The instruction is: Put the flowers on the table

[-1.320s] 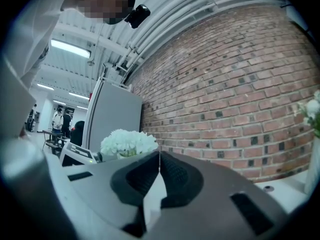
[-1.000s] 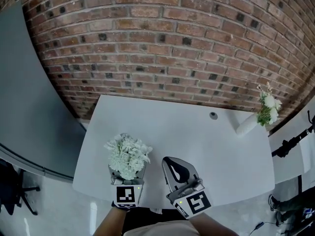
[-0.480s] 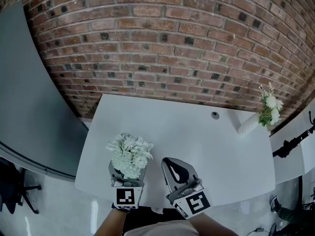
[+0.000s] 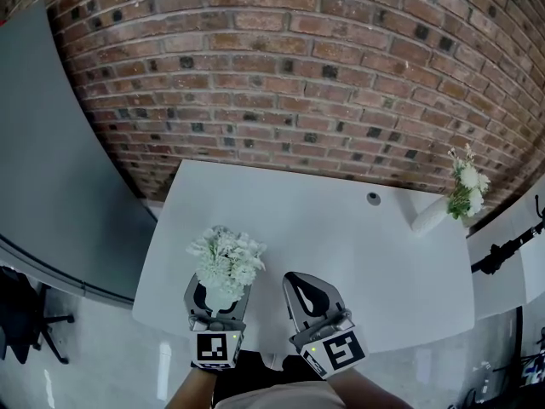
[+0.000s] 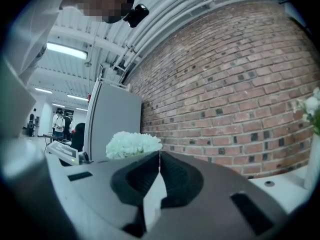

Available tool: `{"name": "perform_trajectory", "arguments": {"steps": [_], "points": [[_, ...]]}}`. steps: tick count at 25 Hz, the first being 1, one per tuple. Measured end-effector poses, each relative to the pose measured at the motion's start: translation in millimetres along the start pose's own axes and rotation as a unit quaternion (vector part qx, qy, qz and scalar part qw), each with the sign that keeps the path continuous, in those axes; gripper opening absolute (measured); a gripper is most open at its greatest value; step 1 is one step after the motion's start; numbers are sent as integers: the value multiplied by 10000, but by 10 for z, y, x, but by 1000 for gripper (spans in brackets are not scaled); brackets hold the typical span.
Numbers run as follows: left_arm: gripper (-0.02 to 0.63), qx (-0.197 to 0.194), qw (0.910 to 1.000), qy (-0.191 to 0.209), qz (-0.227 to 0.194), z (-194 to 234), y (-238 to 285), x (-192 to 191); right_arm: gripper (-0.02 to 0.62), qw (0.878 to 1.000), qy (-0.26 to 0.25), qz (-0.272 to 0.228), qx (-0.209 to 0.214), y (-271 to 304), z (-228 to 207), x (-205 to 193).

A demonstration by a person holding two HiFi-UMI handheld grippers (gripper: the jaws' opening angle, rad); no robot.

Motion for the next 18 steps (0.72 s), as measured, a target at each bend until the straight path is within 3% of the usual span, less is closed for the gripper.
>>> {"name": "perform_trajectory", "arguments": {"steps": [9, 14, 18], "points": [[340, 691, 9966, -117, 434, 7, -475, 150, 17, 9999, 154, 41, 13, -233, -19, 189], [228, 971, 9935, -118, 588, -112, -719, 275, 17, 9997, 216, 79, 58, -434, -56, 304], [79, 1234, 9902, -41, 657, -237, -879, 420, 17, 9995, 275, 60, 118, -583, -122, 413]]}}
Point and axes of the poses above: the fingertips, and each gripper's own axes: y forward along the fingers, z to its left, x out of its top, the point moved 6 cm from there along -y, backward along the fingers, and after that the axes turned 2 degrees about y, right-handed, at the moved point
